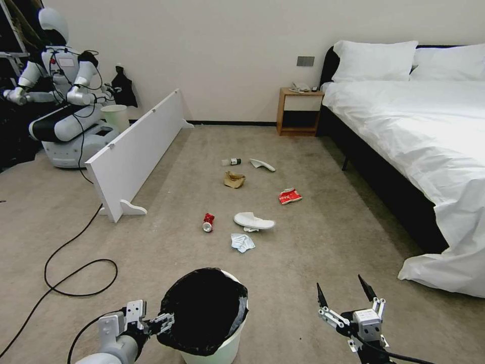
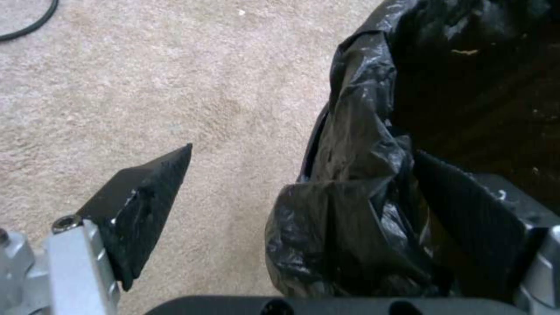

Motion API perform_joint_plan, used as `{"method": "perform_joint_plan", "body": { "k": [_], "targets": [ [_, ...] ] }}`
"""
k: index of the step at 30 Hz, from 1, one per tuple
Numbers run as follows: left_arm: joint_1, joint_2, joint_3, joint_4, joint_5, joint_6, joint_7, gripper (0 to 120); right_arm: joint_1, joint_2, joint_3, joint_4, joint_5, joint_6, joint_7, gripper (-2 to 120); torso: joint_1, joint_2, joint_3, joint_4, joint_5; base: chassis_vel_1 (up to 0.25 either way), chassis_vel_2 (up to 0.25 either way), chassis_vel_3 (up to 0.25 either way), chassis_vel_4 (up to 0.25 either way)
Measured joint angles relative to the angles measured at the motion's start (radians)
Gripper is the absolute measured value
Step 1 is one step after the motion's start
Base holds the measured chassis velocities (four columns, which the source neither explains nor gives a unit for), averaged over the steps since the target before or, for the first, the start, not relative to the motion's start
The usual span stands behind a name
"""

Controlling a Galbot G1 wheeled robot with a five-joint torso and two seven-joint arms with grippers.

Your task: Pick up the trash bin, then pick up the garbage from the floor and place it into the trash bin.

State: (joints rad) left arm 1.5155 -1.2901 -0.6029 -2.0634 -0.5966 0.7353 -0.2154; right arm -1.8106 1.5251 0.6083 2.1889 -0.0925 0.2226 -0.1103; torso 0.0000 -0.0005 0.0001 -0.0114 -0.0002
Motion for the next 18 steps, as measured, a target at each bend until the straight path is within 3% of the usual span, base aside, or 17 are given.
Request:
{"method": "perform_joint_plan", "body": {
  "k": [18],
  "targets": [
    [-0.037, -0.025, 0.004, 0.052, 0.006, 0.0, -0.022, 100, 0.001, -0.018, -0.039, -0.012, 0.006, -0.008, -0.009, 100, 0.0, 0.0, 0.0, 0.0001, 0.0, 0.0, 0.0, 0.0, 0.0]
  ]
}}
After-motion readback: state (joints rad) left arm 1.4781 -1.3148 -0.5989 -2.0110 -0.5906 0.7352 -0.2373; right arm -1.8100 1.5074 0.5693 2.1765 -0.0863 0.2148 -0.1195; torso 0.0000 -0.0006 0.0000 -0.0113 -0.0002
